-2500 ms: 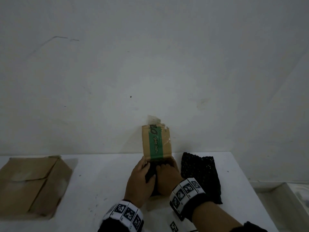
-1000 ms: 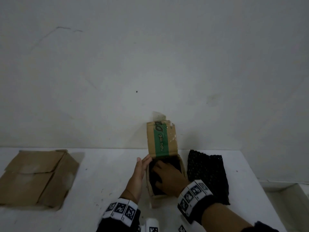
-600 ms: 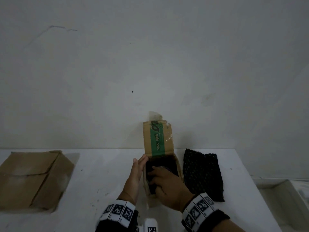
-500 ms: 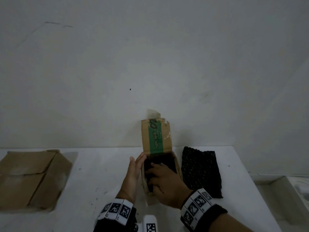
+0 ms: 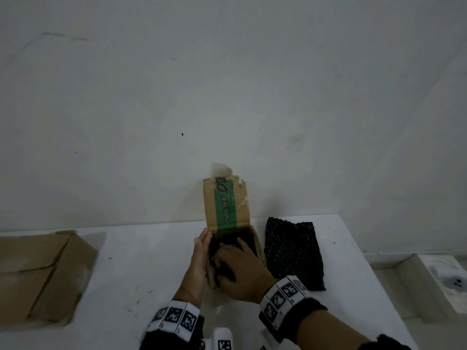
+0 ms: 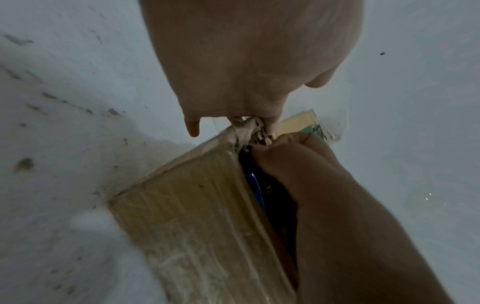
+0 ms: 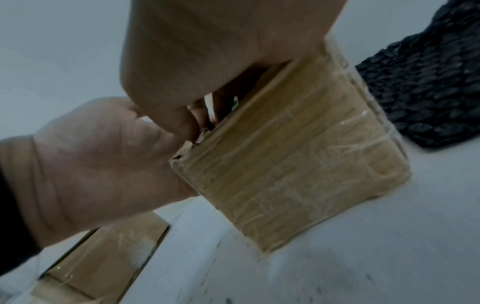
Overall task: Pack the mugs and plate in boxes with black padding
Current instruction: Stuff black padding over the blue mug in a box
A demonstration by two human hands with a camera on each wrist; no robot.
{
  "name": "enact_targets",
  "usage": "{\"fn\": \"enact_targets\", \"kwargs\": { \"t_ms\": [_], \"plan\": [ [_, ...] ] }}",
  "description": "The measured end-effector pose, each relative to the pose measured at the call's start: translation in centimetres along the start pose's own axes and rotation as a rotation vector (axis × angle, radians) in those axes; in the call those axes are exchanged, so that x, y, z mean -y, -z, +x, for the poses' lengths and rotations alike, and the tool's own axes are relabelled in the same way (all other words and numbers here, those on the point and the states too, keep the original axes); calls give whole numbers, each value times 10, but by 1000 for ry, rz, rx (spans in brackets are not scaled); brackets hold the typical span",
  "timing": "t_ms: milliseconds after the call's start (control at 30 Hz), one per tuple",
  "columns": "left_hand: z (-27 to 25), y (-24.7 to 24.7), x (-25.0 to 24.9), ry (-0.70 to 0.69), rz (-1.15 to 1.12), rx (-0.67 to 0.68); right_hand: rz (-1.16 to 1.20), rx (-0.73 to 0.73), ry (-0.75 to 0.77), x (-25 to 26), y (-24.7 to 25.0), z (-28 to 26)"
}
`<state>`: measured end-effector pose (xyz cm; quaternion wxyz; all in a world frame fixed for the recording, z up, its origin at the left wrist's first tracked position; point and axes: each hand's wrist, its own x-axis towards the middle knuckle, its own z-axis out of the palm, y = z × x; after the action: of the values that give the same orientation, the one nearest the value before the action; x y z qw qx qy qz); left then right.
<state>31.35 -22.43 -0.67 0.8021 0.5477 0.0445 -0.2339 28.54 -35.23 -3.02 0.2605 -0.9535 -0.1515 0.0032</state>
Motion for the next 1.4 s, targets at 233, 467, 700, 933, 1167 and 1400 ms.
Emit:
{"fn": "enact_targets", "kwargs": {
  "t_ms": [233,467,700,933,1167,1400],
  "plan": [
    [-1,2,8,-53,32,85,-92,-122,-350,7,-10,10],
    [-1,5,7,-24,222,40,-59,198,-533,5,6,33],
    [15,-1,2,-272,829,-133,224,38,-250,-2,60,-2],
    [-6,-97,14,-454,744,100,216,-291,-579,-74,124,-58],
    [18,-159,62,-119,797,153,370,-132,-968,-143,95,-104],
    [50,-159,101,88,1123,-132,723,-153,-1163,-160,71,-106]
  ]
}}
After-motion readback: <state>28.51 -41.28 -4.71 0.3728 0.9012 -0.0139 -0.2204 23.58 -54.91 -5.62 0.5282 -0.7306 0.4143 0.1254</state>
